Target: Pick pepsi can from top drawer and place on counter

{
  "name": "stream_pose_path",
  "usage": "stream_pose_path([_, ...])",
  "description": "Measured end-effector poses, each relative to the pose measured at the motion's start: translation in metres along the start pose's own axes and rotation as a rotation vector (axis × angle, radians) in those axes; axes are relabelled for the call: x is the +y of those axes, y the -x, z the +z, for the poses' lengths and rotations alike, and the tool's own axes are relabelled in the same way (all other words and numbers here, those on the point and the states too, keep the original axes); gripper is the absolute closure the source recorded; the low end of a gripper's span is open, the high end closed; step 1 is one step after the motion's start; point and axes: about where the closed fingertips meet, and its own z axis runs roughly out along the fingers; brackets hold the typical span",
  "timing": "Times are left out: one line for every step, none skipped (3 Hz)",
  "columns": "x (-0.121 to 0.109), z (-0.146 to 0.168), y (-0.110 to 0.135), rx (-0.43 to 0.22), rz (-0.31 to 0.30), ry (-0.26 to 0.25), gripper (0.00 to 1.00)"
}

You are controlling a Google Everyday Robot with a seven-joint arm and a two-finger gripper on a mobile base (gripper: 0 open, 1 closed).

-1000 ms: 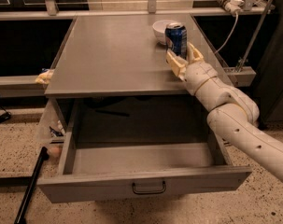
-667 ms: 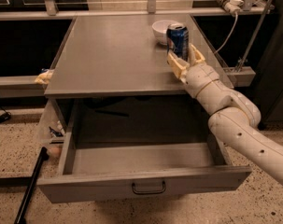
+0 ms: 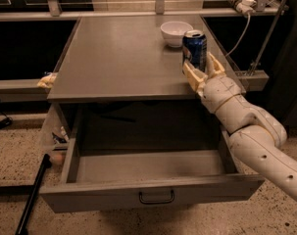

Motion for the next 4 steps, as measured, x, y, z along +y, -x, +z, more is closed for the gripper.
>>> stream_pose_path([0.0, -0.008, 0.002, -0.002, 0.0, 0.003, 1.0])
stream_pose_path([0.001, -0.013, 0.011, 0.01, 0.009, 0.009, 1.0])
stream_pose_path([0.004, -0.019, 0.047, 0.042, 0.032, 0.009, 1.0])
stream_pose_path([0.005, -0.019, 0.048, 0.041, 0.034, 0.009, 1.0])
